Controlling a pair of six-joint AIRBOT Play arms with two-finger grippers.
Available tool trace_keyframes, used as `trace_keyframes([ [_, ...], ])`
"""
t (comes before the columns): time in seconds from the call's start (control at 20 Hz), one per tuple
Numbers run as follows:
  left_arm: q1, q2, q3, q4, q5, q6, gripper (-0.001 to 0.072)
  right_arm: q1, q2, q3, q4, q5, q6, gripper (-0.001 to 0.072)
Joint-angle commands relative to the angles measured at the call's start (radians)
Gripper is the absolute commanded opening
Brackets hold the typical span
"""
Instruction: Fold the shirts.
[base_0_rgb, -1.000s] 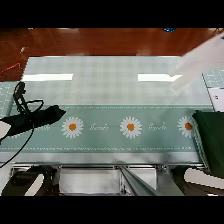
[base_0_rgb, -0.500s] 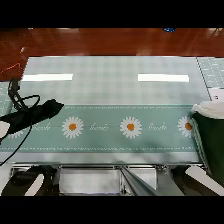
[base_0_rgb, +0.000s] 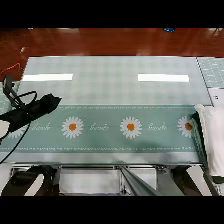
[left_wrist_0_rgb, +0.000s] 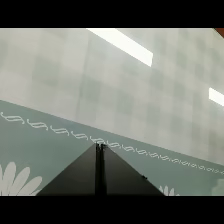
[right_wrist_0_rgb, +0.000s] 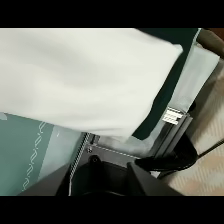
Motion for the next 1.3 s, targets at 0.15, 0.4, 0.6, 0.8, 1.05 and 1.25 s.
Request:
trace_keyframes([
  [0.15,-0.001,-0.045,0.094,-0.001,0.105,0.056,0.0022,0.005,-0.058,0.045,0.383,-0.155,0.127,0.0193],
  [0.4,-0.018,-0.201,0.470,-0.008,-0.049,0.172,0.0021,0.443,-0.158,0.124,0.980,-0.634,-0.072,0.0022],
  [0.6,-0.151,-0.441,0.827,0.042,-0.261,0.256,0.0021,1.036,-0.320,0.283,0.714,-0.735,-0.139,0.0022],
  [0.8,-0.259,-0.639,0.839,0.430,-0.436,0.064,0.0021,1.362,-0.468,0.310,0.104,-0.649,0.091,0.0022],
  [1.05,-0.203,-0.742,0.843,0.478,-0.484,0.000,0.0022,1.344,-0.548,0.223,-0.082,-0.478,0.138,0.0022],
  [1.25,-0.204,-0.747,0.843,0.477,-0.485,0.000,0.0022,1.344,-0.547,0.186,-0.082,-0.490,0.138,0.0022],
])
